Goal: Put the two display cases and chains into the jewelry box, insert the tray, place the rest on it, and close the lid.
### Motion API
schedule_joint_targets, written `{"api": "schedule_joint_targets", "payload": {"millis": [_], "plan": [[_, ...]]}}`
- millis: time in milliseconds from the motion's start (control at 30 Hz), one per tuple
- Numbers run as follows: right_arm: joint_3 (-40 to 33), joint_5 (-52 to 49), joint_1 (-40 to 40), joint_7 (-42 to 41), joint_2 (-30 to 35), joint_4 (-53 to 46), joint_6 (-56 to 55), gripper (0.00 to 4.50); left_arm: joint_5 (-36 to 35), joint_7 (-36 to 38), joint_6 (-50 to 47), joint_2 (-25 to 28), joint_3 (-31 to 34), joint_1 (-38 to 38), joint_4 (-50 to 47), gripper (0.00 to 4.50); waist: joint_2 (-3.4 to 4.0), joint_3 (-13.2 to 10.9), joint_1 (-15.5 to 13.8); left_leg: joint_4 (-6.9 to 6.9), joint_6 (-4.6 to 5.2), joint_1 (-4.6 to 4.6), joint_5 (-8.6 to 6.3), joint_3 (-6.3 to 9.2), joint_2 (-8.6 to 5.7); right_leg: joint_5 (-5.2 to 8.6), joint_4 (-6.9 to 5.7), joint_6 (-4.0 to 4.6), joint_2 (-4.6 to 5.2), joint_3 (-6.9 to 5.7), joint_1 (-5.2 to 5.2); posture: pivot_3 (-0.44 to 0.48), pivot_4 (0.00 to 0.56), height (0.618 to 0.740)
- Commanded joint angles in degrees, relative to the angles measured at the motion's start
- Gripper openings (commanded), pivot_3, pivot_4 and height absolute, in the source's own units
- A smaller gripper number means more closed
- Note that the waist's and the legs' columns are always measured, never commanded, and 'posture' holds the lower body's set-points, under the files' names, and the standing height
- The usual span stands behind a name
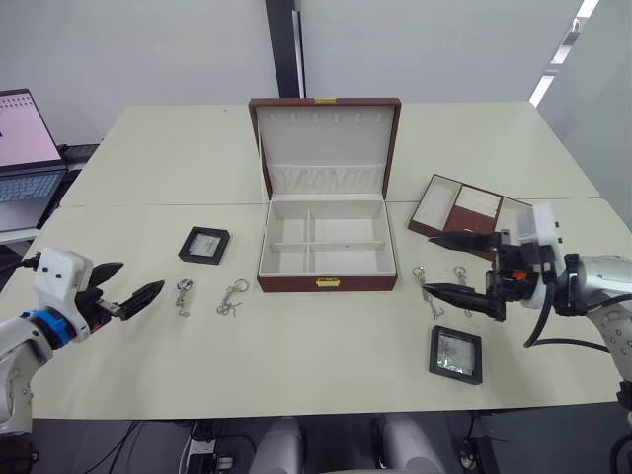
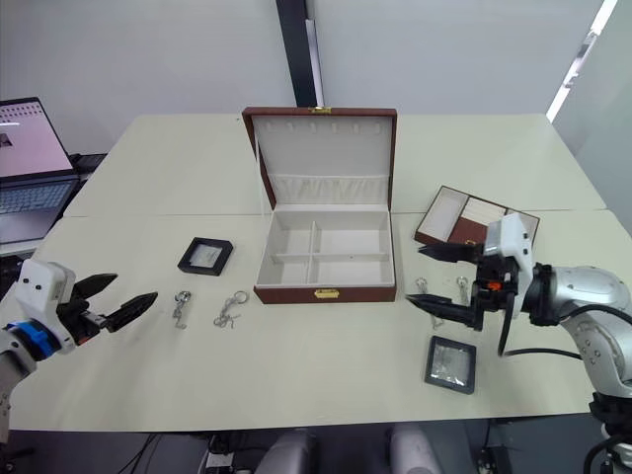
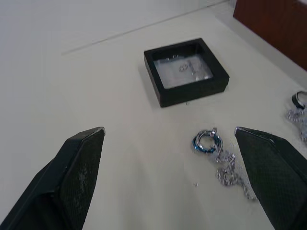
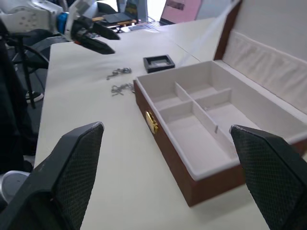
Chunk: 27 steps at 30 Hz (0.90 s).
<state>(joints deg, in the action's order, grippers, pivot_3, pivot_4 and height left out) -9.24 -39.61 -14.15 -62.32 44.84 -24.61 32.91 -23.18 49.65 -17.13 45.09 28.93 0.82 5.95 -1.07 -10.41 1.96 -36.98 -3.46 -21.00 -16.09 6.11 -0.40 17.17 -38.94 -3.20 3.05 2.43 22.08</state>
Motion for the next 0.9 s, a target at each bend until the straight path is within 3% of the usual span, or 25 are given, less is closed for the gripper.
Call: {"api": "schedule_joint_targets", "payload": {"millis": [33, 467, 667, 900], "plan": [[-0.71, -1.32, 1.24, 1.27, -0.33, -3.45, -0.76, 4.47, -0.60, -4.37, -0.30, -4.98, -0.86, 3.12, -5.77, 4.50, 0.00, 0.00, 0.00, 0.01, 0.00, 0.00, 0.00, -0.01, 0.00, 0.00, 0.00, 0.00, 0.01, 0.03, 0.01, 0.000, 0.150, 0.740], [2.46, 7.06, 8.96, 0.16, -1.22, -1.96, -11.67, 4.47, 1.88, -20.55, 2.96, -21.49, -3.81, 8.77, -15.72, 4.50, -0.23, 0.07, -0.17, -0.02, 0.00, 0.09, 0.00, 0.00, -0.04, -0.01, 0.00, -0.02, -0.02, 0.00, -0.10, 0.000, 0.150, 0.740], [5.95, 8.16, 7.86, -0.03, -2.17, -2.44, -13.56, 4.47, 3.42, -25.52, 3.99, -25.05, -5.29, 8.02, -15.46, 4.50, -0.24, 0.08, -0.18, -0.03, 0.00, 0.09, 0.00, 0.03, -0.06, -0.01, 0.00, -0.02, -0.10, -0.02, -0.11, 0.000, 0.150, 0.740], [7.39, 8.77, 5.42, -0.16, -2.39, -0.62, -13.55, 4.47, 5.53, -28.94, 5.68, -25.62, -5.82, 5.98, -12.61, 4.50, -0.25, 0.08, -0.20, -0.04, -0.01, 0.09, 0.00, 0.02, -0.09, -0.01, 0.00, -0.02, -0.09, -0.02, -0.11, 0.000, 0.150, 0.740]]}}
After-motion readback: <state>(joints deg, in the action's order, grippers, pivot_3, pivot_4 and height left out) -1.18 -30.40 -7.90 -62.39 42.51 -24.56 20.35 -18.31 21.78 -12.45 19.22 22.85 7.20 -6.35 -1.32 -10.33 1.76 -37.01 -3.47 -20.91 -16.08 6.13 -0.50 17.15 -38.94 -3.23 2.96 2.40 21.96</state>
